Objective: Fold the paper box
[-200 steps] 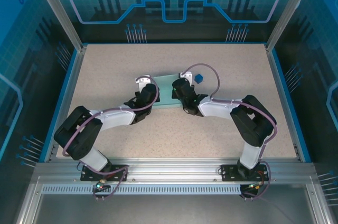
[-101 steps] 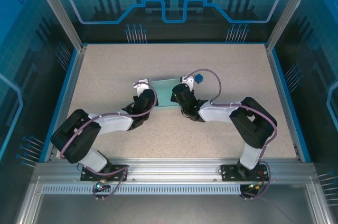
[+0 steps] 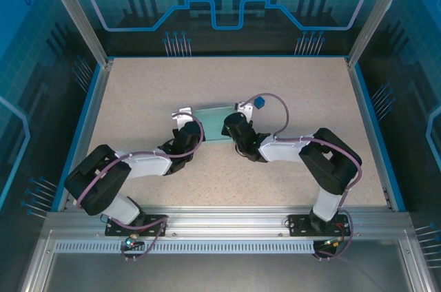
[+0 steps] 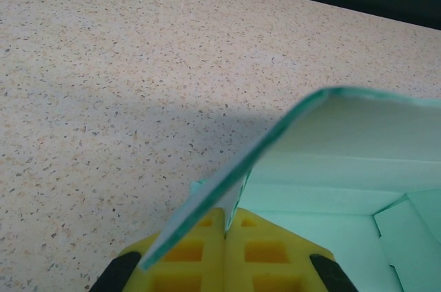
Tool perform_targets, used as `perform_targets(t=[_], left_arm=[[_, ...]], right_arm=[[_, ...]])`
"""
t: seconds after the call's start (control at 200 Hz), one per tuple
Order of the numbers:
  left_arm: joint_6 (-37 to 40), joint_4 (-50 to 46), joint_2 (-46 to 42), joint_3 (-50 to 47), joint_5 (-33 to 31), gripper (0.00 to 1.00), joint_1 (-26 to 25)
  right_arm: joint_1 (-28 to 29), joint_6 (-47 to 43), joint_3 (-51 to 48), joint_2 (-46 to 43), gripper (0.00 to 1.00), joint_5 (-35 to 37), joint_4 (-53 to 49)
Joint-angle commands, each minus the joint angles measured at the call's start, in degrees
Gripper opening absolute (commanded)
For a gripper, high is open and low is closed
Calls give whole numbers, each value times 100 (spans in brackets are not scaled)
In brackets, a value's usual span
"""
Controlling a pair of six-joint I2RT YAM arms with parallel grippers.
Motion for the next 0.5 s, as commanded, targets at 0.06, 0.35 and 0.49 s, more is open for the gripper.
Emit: perform_targets(t=[0.06, 0.35, 0.49], left_arm=[[-53, -435, -13, -370, -505, 0, 25], [52, -330, -49, -546, -657, 0, 19], [223, -203, -47, -616, -677, 0, 20]], right_arm=[[1, 254, -381, 102, 5, 208, -798], [14, 194, -630, 86, 5, 271, -636], [14, 21, -697, 9, 7, 277, -609]])
